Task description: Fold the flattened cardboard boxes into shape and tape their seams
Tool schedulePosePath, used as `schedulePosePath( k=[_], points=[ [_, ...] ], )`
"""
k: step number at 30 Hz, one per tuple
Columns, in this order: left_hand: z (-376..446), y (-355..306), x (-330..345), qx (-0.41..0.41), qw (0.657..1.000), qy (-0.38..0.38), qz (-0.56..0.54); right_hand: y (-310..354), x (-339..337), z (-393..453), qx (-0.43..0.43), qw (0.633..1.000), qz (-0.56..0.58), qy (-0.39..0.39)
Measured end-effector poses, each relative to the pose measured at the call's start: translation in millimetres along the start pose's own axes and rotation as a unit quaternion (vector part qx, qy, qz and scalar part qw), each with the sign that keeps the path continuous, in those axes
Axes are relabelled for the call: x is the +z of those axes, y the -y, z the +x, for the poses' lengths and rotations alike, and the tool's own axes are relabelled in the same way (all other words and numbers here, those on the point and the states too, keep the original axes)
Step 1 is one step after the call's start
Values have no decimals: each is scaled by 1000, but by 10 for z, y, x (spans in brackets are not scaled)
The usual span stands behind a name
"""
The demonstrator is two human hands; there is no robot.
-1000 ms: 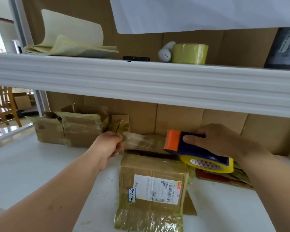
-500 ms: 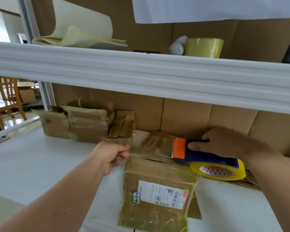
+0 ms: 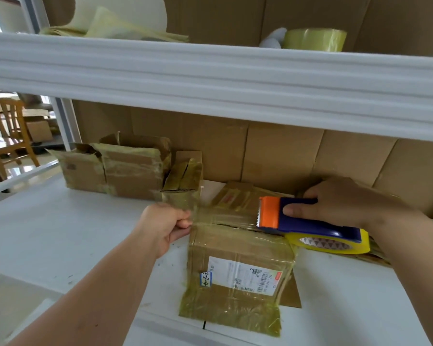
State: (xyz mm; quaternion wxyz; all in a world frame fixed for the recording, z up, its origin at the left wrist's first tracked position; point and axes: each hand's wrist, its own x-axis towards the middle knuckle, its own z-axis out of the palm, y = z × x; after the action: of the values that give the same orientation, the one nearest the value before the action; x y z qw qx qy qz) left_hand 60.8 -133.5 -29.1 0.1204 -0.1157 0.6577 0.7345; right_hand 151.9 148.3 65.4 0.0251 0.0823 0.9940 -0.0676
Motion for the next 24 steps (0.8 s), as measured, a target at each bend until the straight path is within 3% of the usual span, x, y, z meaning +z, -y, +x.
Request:
schedulePosePath(
  k=[12,19,24],
  points=[
    [28,160,-71,-32,997,19,73,77,-35,-42,1,1000,-2,17],
    [-32,105,-104,-24,970,14,241,57,16,-138,2,1000,8,-19],
    [-53,233,-107,-149,979,90,108,94,6,-242,1,1000,7,-28]
  ],
)
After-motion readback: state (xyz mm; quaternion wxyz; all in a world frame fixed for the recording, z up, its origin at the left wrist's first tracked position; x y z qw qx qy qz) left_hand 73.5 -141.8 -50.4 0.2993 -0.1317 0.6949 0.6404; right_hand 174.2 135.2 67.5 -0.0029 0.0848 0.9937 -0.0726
